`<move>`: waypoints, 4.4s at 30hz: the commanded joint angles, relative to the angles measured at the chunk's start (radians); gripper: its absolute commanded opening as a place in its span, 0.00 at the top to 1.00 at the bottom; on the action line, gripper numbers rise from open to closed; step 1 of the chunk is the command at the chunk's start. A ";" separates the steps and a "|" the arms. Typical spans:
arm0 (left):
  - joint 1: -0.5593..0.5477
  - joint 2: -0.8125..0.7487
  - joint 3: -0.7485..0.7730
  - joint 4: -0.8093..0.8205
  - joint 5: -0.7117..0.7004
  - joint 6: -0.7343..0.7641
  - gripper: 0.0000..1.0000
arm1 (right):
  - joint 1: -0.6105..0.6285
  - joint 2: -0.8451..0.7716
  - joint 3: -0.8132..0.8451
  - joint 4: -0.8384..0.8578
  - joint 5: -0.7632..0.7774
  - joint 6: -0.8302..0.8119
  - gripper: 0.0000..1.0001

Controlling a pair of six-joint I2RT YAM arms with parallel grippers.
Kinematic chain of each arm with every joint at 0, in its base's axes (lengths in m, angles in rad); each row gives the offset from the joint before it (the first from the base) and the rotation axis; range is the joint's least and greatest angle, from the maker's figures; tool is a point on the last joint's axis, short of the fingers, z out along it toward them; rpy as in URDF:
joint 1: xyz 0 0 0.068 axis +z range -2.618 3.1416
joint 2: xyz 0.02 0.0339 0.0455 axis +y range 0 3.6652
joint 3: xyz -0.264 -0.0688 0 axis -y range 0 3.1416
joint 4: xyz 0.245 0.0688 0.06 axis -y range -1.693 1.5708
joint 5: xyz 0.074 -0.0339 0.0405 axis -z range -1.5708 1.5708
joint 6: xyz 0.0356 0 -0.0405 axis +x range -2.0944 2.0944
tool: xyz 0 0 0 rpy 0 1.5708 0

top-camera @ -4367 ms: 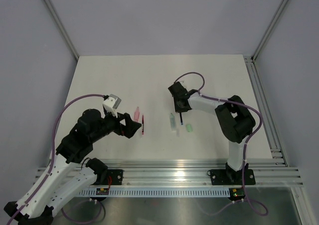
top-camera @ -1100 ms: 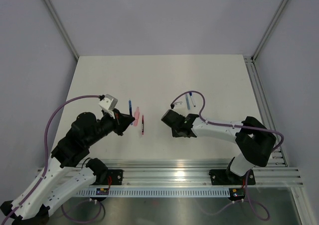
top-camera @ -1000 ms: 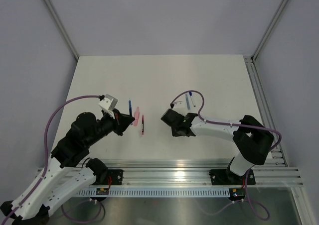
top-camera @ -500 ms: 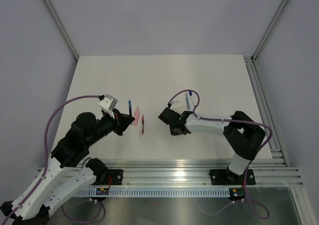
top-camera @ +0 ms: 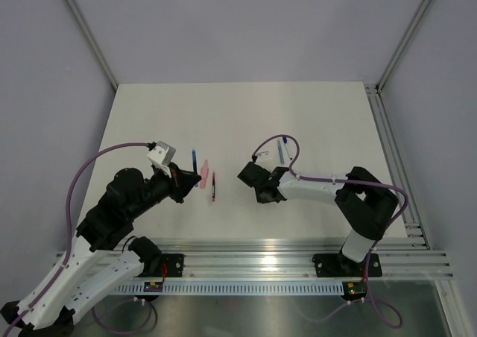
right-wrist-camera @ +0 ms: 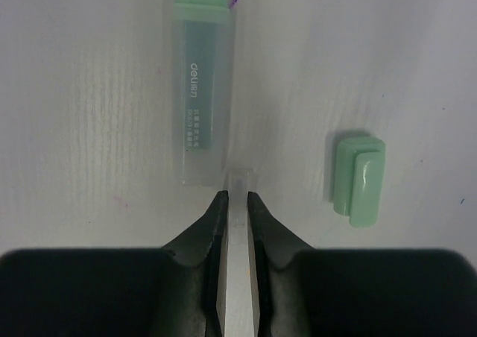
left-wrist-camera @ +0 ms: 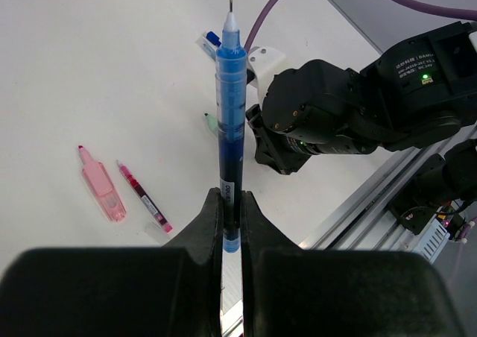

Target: Insert the pens into the pen caps

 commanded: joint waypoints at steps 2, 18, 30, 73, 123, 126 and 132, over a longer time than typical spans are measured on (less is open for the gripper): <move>0.004 0.004 0.001 0.031 0.008 0.015 1.00 | -0.008 -0.079 -0.072 -0.036 -0.008 0.005 0.82; 0.007 0.018 -0.001 0.033 0.010 0.015 1.00 | -0.011 -0.163 -0.172 0.039 -0.077 0.024 0.72; 0.012 0.021 -0.001 0.033 0.019 0.016 1.00 | -0.010 -0.123 -0.150 0.013 -0.052 0.018 0.71; 0.015 0.013 0.001 0.036 0.030 0.015 1.00 | 0.000 -0.174 -0.136 -0.004 -0.049 0.018 0.71; 0.017 0.021 -0.003 0.039 0.050 0.010 1.00 | 0.007 -0.338 -0.210 0.145 -0.017 0.012 1.00; 0.018 0.031 -0.001 0.048 0.070 0.006 1.00 | 0.007 -0.464 -0.242 0.249 -0.074 -0.002 1.00; 0.018 0.119 0.016 0.128 0.220 -0.066 1.00 | 0.009 -0.674 -0.256 0.459 -0.138 0.019 1.00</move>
